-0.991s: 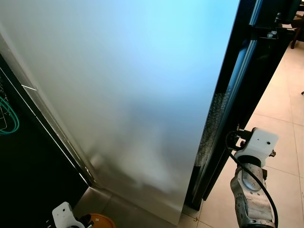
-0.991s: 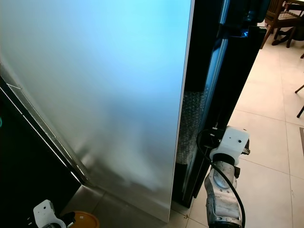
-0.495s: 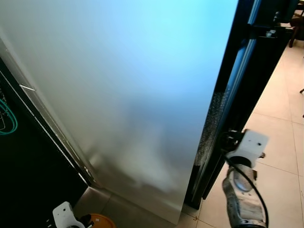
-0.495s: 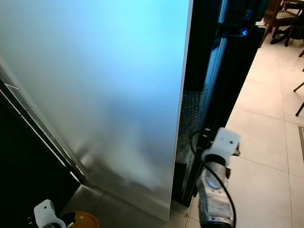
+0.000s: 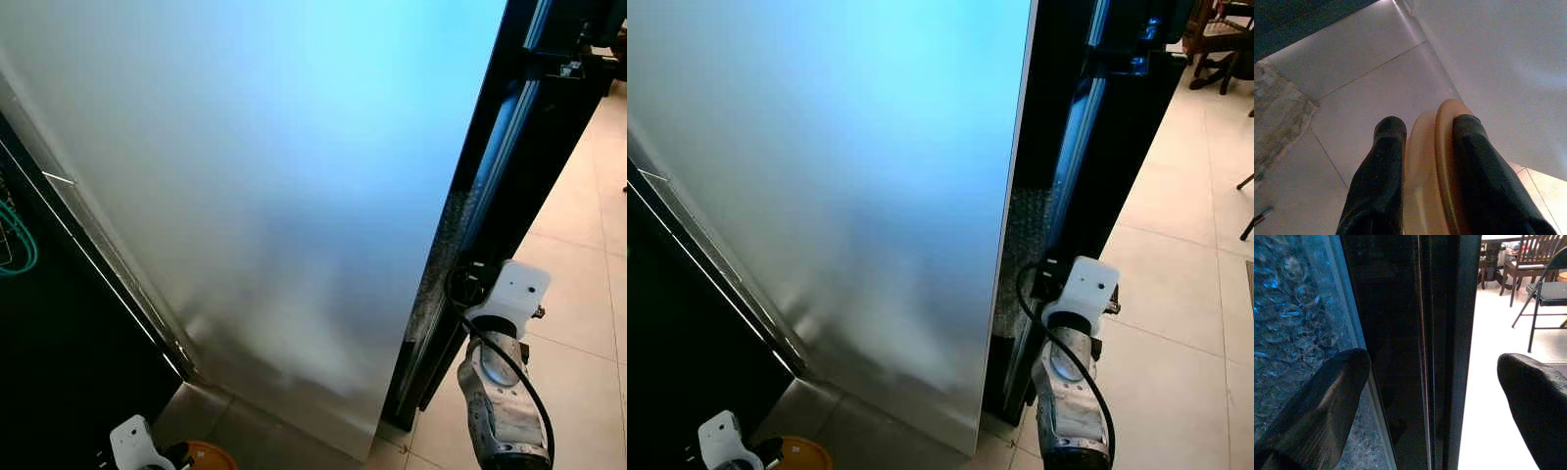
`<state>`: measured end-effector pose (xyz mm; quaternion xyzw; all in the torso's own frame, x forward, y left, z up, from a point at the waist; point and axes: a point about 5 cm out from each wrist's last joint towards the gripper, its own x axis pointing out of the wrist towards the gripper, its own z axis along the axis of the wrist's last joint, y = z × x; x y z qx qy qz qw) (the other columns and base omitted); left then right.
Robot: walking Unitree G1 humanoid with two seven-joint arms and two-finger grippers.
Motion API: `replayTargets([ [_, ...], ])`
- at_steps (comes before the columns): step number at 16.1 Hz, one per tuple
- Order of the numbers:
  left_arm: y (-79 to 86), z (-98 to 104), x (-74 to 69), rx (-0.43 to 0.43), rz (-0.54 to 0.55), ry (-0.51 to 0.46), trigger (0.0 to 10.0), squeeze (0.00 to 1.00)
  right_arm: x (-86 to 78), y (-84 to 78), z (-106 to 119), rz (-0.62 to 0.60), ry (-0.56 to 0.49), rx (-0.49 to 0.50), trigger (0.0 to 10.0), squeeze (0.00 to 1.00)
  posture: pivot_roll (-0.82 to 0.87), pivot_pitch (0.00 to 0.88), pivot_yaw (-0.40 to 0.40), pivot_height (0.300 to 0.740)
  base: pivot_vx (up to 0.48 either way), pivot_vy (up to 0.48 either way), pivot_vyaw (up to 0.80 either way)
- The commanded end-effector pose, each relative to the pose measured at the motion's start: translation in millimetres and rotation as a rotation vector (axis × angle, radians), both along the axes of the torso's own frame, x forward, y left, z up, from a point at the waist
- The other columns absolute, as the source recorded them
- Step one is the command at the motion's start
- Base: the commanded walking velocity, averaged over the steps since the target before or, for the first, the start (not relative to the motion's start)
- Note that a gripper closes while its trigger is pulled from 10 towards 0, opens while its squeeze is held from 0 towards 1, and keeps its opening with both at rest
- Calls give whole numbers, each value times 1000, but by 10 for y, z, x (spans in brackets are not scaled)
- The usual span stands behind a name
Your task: Restocking fridge
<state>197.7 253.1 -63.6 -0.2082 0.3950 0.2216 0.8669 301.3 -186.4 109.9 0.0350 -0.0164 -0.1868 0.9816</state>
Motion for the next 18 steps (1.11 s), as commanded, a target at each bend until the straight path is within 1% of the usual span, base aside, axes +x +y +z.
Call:
replayTargets([
  [1,23,-3,-16,6,-12,19,10000,0,34,-37,28,-11,-9,5,10000,0,-39,0,54,740,0,0,0],
  [5,24,-1,-14,8,-14,18,10000,0,77,-79,46,-14,-14,-3,10000,0,-37,0,54,740,0,0,0],
  [8,29,2,-11,9,-19,18,10000,0,42,-175,64,-61,-24,-13,10000,0,-40,0,60,740,0,0,0],
  [10,29,0,-15,10,-23,20,10000,0,-61,-366,28,-147,-16,-30,10000,0,-41,0,60,740,0,0,0],
  [12,30,-1,-16,11,-26,22,10000,0,-123,-482,-9,-188,1,-30,10000,0,-46,0,61,740,0,0,0],
  [13,29,-2,-18,11,-29,23,10000,0,-181,-593,-28,-221,14,-44,10000,0,-48,0,61,740,0,0,0],
  [14,27,-3,-18,11,-29,23,10000,0,-213,-656,-35,-241,19,-51,10000,0,-46,0,59,740,0,0,0],
  [15,26,-3,-19,10,-30,23,10000,0,-274,-759,-75,-282,33,-19,10000,0,-46,0,59,740,0,0,0],
  [16,26,-4,-19,11,-31,24,10000,0,-311,-812,-99,-300,41,1,10000,0,-46,0,59,740,0,0,0],
  [18,26,-4,-19,12,-33,25,10000,0,-426,-964,-112,-341,56,-33,10000,0,-53,0,59,740,0,0,0],
])
